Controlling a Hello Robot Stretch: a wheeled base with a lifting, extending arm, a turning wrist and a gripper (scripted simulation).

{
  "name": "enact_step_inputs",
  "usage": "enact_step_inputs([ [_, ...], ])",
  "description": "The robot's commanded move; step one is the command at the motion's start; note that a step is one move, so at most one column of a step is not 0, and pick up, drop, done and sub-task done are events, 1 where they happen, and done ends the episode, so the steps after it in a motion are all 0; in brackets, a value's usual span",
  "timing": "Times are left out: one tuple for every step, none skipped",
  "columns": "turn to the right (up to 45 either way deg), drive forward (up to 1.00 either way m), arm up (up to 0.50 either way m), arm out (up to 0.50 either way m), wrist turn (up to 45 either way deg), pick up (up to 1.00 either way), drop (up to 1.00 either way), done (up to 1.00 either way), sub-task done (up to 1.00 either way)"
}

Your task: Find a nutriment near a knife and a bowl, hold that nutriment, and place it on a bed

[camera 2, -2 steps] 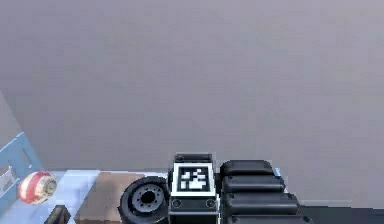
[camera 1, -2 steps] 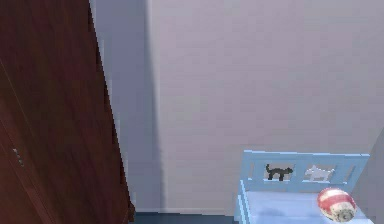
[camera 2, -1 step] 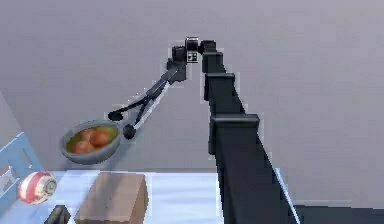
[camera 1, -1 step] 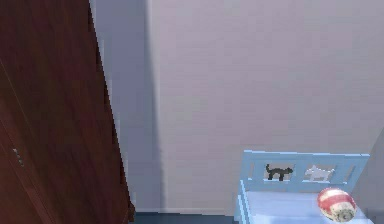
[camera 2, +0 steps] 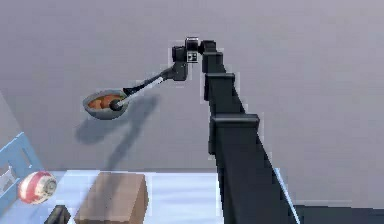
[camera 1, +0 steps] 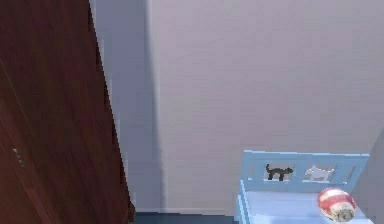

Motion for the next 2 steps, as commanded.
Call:
enact_step_inputs([
  [0.0,0.0,0.0,0.0,21.0,0.0,0.0,0.0,0.0],
  [0.0,0.0,-0.4,0.0,0.0,0.0,0.0,0.0,0.0],
])
